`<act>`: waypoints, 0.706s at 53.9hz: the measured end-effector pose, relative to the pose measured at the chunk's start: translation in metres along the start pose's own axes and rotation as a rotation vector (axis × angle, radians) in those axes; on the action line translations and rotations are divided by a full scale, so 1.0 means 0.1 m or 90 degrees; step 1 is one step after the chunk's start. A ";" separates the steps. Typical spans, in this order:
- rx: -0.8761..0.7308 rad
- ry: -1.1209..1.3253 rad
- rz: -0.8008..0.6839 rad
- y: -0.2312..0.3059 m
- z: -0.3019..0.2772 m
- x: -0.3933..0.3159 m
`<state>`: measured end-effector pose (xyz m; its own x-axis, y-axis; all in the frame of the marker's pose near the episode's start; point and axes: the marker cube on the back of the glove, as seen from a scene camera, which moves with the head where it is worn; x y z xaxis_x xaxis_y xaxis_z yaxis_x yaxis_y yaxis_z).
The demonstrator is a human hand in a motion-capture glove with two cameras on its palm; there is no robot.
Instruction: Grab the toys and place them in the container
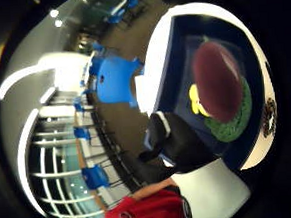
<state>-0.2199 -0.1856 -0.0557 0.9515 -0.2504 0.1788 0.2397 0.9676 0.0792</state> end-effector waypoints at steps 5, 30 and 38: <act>0.008 -0.011 0.020 0.09 -0.02 0.30; -0.005 0.066 0.200 0.70 0.06 2.20; -0.034 0.088 0.228 0.66 0.19 2.43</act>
<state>0.0230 -0.1834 0.0119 0.9928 0.1077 0.0518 -0.1069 0.9941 -0.0163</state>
